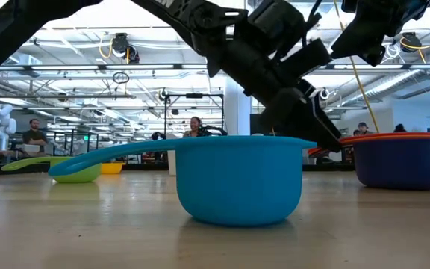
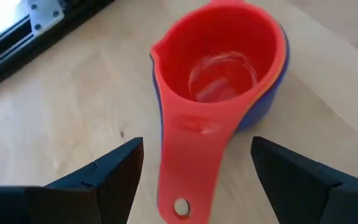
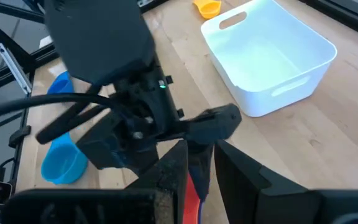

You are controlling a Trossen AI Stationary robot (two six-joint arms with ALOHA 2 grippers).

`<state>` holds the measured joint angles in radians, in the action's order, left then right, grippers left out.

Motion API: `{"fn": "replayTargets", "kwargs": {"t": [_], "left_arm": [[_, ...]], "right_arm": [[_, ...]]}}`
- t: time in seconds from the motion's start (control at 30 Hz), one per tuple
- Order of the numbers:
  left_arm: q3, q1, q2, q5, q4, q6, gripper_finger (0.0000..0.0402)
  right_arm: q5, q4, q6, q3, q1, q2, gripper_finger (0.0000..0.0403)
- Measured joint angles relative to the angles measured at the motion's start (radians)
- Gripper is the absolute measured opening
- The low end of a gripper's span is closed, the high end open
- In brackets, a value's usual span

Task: Nest measuring cups in basket
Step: Move the stacked measuring cups to the center of the table

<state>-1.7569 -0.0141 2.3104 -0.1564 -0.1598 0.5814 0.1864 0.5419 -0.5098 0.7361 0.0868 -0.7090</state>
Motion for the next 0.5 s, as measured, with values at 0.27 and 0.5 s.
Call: {"fn": "replayTargets", "kwargs": {"t": [0.27,0.5], "left_arm": [[-0.001,0.001,0.038,-0.042,-0.002,-0.008,0.0298],[0.000,0.003,0.045,-0.041,0.012,-0.025,0.0269]], "right_arm": [[0.002,0.000,0.000,0.000,0.000,0.000,0.0073],[0.001,0.000,0.001,0.000,0.000,0.000,0.0073]]}}
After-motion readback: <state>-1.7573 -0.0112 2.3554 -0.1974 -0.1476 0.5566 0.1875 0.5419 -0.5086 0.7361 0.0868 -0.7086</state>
